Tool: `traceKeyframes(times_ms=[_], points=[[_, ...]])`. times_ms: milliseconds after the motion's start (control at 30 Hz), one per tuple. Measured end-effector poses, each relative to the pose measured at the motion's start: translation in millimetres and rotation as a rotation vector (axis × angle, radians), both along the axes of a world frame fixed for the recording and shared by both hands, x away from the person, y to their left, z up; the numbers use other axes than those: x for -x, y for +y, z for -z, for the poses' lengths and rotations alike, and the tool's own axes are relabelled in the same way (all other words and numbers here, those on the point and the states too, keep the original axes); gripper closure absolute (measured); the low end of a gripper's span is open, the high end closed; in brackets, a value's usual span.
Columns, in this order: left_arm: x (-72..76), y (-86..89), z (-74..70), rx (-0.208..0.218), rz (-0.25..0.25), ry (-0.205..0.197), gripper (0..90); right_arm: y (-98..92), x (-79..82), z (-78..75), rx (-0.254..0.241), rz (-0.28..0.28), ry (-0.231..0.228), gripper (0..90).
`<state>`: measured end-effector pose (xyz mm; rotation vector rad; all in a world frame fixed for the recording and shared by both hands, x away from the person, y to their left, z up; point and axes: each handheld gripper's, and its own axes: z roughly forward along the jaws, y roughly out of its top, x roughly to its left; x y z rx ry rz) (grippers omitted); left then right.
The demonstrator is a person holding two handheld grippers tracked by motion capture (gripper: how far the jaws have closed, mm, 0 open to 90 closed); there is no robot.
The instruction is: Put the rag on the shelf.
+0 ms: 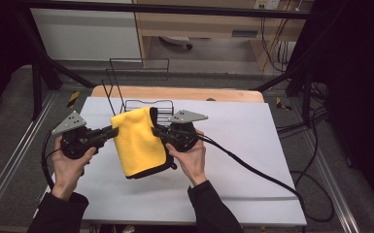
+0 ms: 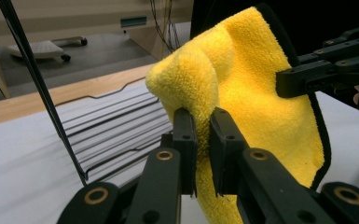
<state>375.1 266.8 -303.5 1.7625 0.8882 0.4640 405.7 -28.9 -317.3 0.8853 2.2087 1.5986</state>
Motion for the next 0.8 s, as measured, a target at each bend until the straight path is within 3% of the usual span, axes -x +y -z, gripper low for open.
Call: traceKeyframes(times_ms=[367, 800], points=[[-2.9, -0.4, -25.6, 0.004, -0.037, -0.053, 81.6, 0.1, 6.2, -28.4, -0.031, 0.02, -0.083, 81.6], [-3.9, 6.1, -64.0, 0.003, -0.094, -0.16, 81.7, 11.0, 4.4, -65.0, -0.068, 0.038, -0.177, 81.5]])
